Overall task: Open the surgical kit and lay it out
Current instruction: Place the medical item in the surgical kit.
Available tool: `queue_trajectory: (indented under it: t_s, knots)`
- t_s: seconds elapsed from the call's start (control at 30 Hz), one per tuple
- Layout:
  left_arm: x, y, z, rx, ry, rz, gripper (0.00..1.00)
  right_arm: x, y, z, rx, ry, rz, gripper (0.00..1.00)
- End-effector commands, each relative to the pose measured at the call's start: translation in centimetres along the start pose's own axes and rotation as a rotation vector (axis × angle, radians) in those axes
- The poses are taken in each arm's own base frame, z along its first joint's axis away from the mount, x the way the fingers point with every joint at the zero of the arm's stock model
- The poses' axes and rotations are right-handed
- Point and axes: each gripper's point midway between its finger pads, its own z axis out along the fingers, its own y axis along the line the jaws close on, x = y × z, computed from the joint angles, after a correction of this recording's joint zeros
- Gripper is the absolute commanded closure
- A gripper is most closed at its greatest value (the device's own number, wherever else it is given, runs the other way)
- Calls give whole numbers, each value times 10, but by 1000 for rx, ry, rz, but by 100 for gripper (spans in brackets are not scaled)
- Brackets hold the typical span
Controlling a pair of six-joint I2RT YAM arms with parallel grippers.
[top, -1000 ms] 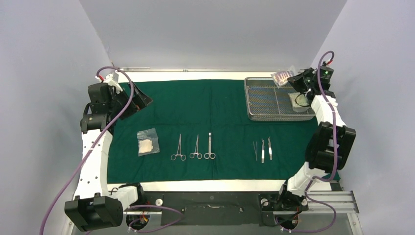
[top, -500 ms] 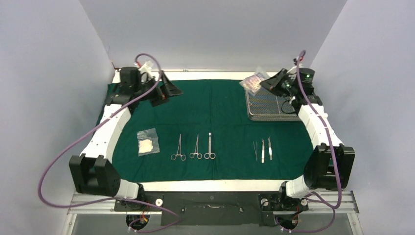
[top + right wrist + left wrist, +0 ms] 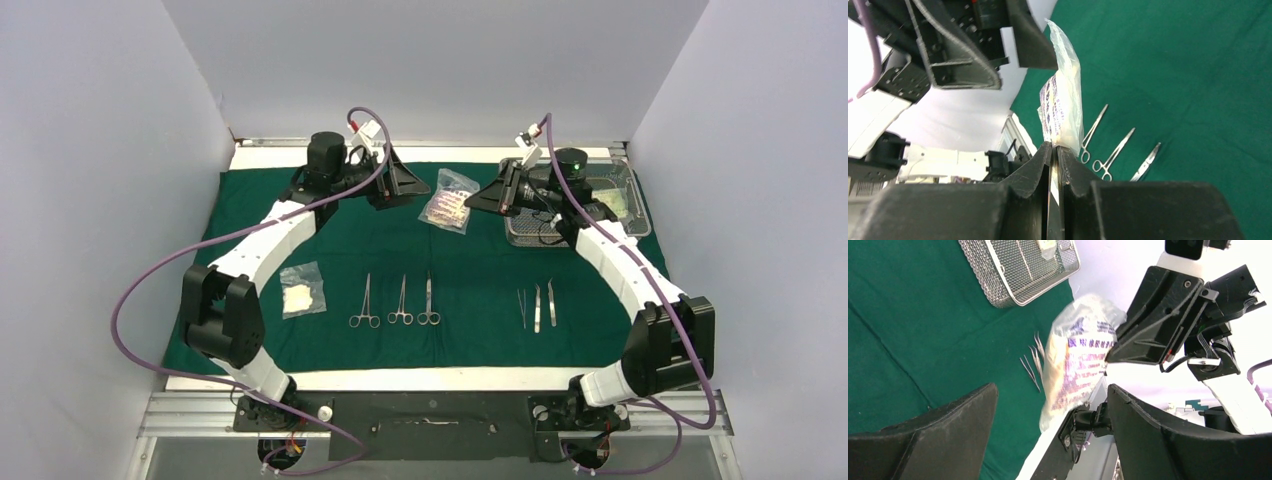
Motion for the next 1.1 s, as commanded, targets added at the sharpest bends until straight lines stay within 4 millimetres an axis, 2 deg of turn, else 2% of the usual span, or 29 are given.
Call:
queue_trajectory:
  t_s: [0.0,0.23,0.4,0.57,0.6,0.63,0.67,0.7,0.73,0.77,0.87,0.9,0.97,1.07]
  knots:
    - [-23,-32,-3,90,-60,79,23,-12,52,1,-157,5,-157,95]
    - [-3,-42,6,147,31,13,30,-14,57,10,-182,30,-166,95]
    - [9,-47,3,194,79,-38,56,-16,57,16,-192,28,-160,95]
    - [12,-47,-2,215,105,-90,95,-18,52,20,-180,26,-149,95]
    - [11,-44,-3,209,101,-99,100,-19,51,21,-176,23,-148,95]
    - [10,-41,-5,202,95,-103,100,-19,49,22,-172,22,-146,95]
    - [8,-38,-8,193,85,-105,100,-20,47,23,-162,21,-139,92]
    - [5,-35,-10,181,75,-102,100,-21,44,24,-147,19,-129,81]
    - [3,-31,-13,163,67,-100,100,-21,41,26,-133,21,-126,64]
    - [0,-27,-16,140,56,-88,100,-24,37,27,-110,9,-131,51]
    - [-5,2,-33,-20,34,-54,100,-28,22,26,-26,-15,-126,21]
    - [-6,18,-42,-111,30,-36,100,-30,17,25,-4,-27,-122,18]
    - [0,56,-70,-357,57,-4,100,-34,4,23,47,-38,-96,16]
    - [2,109,-124,-738,89,66,100,-34,-25,20,149,-38,-37,16]
